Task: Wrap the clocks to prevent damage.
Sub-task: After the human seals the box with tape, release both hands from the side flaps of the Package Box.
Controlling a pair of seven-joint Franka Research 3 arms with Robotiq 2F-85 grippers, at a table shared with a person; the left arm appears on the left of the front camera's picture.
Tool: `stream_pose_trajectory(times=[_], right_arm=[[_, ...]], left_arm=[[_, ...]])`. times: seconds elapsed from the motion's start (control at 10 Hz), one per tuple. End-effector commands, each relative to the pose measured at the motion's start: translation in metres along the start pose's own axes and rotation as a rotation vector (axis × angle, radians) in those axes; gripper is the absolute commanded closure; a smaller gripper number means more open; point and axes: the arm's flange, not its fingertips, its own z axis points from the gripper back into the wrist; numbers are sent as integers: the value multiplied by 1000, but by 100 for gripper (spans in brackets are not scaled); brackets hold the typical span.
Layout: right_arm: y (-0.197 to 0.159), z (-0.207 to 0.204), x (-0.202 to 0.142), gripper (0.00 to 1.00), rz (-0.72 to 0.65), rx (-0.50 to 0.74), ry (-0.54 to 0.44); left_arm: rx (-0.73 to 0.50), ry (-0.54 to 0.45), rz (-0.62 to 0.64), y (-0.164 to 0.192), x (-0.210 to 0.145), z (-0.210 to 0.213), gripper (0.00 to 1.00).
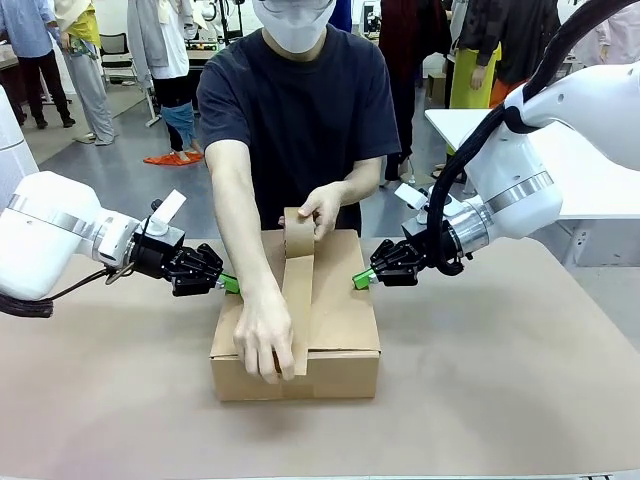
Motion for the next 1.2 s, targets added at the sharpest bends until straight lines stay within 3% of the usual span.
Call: stream_pose_trajectory(times=[0.0,1.1], right_arm=[[0,-2,-3,99,-2,-8,-1],[0,-2,-3,99,-2,-8,-1]], left_arm=[[-2,2,-1,0,0,-3,100],[-2,2,-1,0,0,-3,100]])
